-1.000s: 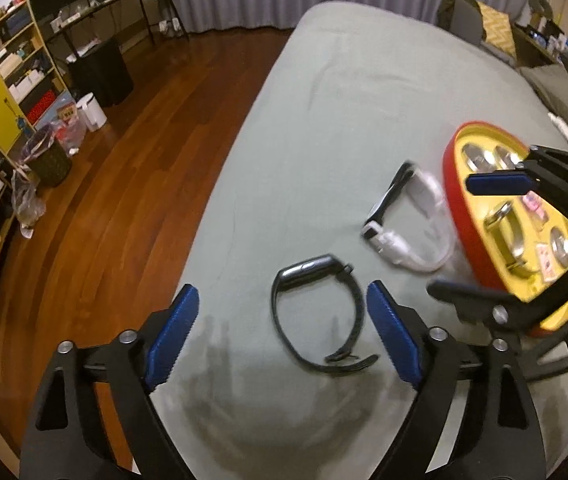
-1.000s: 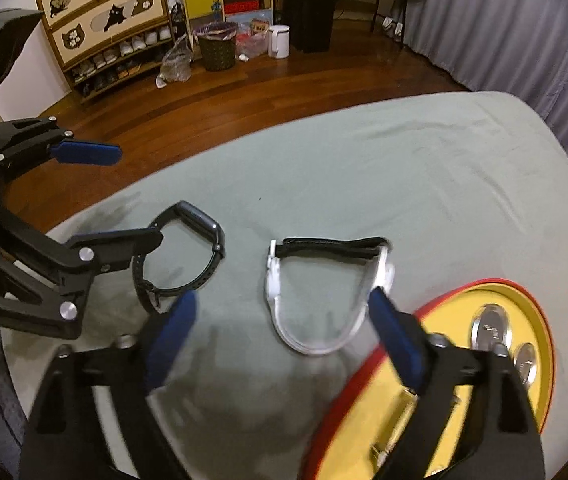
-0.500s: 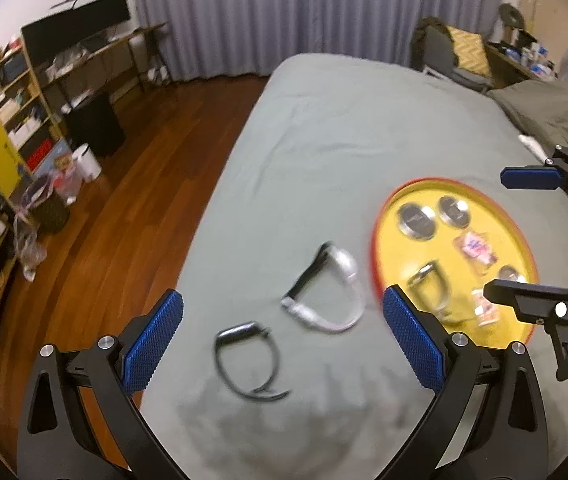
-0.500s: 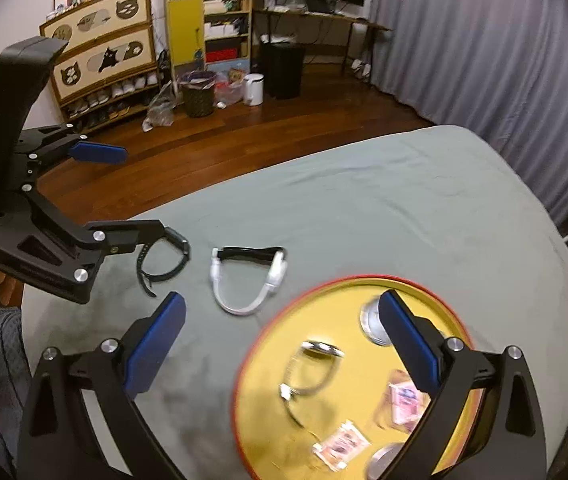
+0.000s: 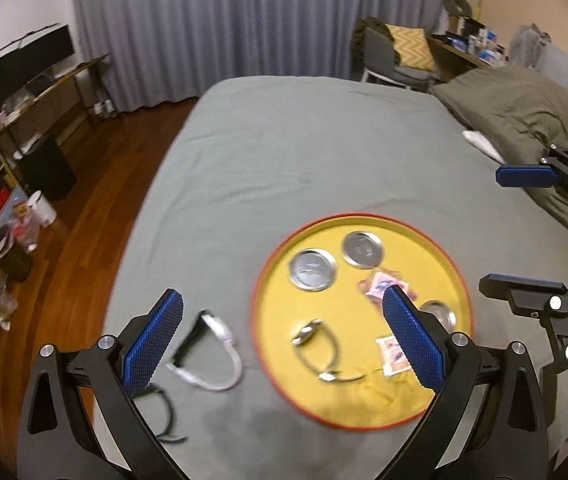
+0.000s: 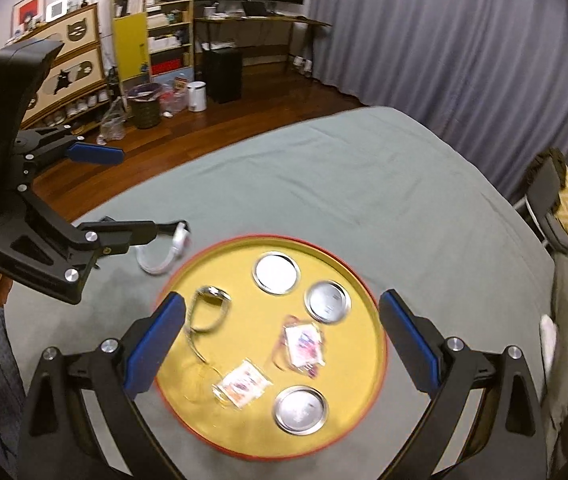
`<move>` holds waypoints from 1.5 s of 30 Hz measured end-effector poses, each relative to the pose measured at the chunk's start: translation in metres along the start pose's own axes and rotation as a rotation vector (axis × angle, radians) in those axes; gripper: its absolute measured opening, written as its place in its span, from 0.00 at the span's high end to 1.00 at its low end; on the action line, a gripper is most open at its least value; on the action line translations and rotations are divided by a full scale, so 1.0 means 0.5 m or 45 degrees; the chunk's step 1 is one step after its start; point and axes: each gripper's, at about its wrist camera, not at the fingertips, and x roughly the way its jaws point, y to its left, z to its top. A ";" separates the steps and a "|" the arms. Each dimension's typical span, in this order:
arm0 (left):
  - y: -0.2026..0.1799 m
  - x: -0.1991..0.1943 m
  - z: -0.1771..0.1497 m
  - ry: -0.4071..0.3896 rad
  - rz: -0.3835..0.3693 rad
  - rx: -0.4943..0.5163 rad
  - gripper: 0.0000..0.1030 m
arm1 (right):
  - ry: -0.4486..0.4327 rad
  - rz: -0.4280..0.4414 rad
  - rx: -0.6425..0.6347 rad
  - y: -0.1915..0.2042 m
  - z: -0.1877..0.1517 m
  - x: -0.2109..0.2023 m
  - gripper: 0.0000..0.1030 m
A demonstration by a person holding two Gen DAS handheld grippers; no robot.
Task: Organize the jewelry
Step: 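Move both open tools back over the tray, then lower the right tool onto the large silver button badge and close on its rim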
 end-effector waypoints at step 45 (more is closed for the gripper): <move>-0.290 0.410 -0.209 0.634 -0.159 0.307 0.05 | 0.517 0.155 0.317 -0.125 -0.279 0.281 0.09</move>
